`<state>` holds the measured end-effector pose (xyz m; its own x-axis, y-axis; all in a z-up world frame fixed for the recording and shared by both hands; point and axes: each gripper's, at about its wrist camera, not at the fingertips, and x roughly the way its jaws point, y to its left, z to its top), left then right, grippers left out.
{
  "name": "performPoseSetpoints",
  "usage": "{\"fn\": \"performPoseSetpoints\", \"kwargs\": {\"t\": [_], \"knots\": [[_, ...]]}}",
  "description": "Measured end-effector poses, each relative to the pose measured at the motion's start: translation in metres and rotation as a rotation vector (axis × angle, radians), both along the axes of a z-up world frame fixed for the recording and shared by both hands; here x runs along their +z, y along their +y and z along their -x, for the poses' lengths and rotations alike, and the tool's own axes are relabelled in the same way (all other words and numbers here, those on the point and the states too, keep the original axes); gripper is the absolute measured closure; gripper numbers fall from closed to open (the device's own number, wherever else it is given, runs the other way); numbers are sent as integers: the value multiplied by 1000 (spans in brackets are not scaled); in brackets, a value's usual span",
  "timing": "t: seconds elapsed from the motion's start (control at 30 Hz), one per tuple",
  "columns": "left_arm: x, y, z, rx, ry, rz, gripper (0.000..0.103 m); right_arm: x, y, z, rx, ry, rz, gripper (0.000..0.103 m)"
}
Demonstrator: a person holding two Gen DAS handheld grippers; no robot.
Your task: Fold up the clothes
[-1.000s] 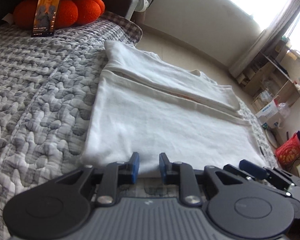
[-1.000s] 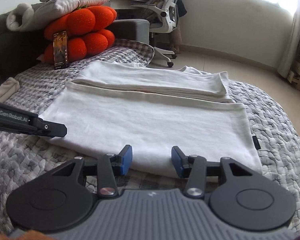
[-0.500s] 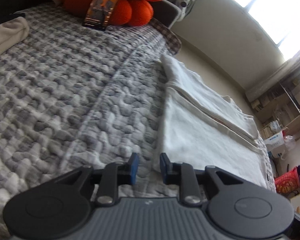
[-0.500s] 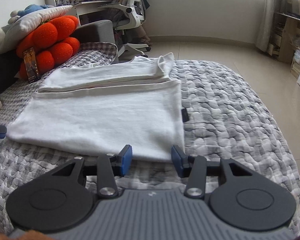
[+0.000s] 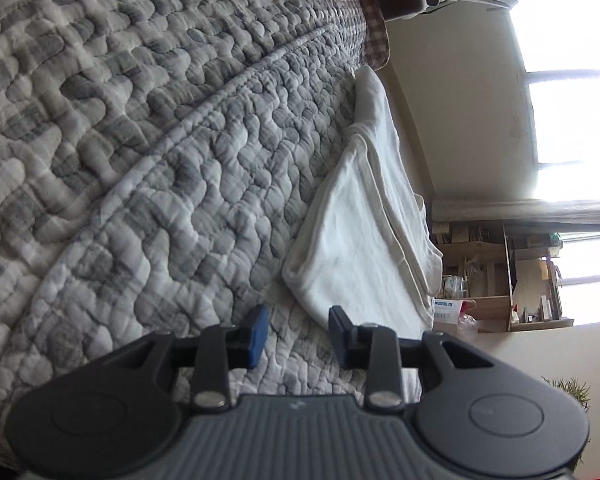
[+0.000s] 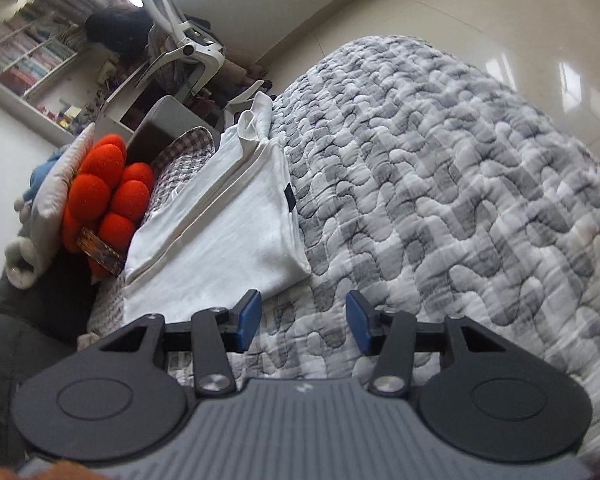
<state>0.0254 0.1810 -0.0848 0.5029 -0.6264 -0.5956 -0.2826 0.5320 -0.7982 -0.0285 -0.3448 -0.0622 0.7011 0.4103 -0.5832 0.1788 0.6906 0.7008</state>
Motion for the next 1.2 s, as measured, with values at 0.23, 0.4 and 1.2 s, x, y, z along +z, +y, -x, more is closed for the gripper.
{"fn": "performPoseSetpoints", "kwargs": {"t": [0.23, 0.4, 1.2], "knots": [[-5, -7, -2, 37, -8, 22, 68, 3, 3, -1, -15, 15, -54, 52], [-4, -15, -5, 74, -42, 9, 68, 1, 8, -10, -16, 6, -52, 52], [-9, -36, -53, 12, -128, 13, 73, -18, 8, -47, -28, -20, -187, 73]]}}
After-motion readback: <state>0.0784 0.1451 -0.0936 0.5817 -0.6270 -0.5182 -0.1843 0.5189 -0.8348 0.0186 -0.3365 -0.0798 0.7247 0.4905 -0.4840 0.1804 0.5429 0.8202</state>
